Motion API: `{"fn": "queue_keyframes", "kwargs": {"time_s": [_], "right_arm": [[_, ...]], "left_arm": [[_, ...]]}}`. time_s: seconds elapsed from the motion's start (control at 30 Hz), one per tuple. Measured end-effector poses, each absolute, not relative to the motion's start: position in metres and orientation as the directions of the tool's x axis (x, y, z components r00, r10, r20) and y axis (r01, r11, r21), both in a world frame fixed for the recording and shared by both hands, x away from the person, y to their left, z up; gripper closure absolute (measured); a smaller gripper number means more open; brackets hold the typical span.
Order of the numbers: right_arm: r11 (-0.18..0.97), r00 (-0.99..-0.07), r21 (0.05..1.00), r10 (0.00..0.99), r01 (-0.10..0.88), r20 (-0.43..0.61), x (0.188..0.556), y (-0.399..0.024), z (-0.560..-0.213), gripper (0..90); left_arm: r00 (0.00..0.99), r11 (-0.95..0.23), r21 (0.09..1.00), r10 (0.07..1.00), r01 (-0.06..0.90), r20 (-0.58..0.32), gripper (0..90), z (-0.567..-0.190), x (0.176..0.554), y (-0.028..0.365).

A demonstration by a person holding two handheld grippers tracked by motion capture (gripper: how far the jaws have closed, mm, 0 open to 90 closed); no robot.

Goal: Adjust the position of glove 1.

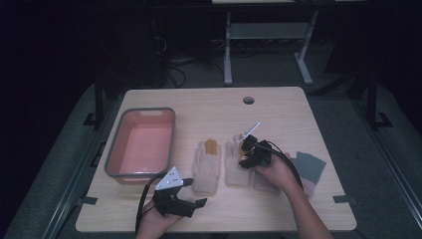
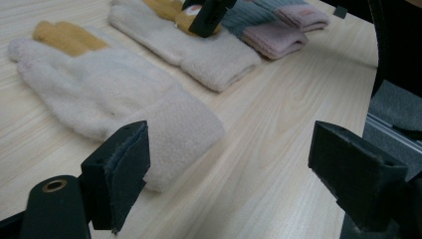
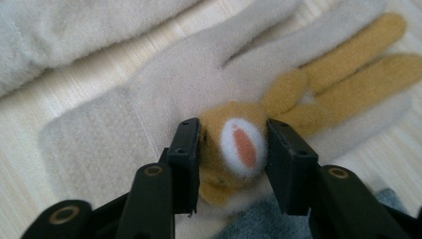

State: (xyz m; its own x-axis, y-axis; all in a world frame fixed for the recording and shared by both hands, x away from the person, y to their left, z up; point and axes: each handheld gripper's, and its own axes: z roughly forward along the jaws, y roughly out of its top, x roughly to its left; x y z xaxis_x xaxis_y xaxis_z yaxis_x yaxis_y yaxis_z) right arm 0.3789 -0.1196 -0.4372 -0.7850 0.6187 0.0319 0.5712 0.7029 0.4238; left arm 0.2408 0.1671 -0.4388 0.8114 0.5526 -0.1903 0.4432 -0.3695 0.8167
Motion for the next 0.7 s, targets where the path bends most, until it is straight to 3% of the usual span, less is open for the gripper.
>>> {"fn": "queue_keyframes", "kwargs": {"time_s": [0.7], "right_arm": [[0.713,-0.808,0.464,0.589,0.527,0.012,0.365,-0.126,-0.405,61.4]], "left_arm": [[0.801,-0.364,0.82,0.572,0.442,-0.177,16.7,-0.438,0.241,0.168]]}}
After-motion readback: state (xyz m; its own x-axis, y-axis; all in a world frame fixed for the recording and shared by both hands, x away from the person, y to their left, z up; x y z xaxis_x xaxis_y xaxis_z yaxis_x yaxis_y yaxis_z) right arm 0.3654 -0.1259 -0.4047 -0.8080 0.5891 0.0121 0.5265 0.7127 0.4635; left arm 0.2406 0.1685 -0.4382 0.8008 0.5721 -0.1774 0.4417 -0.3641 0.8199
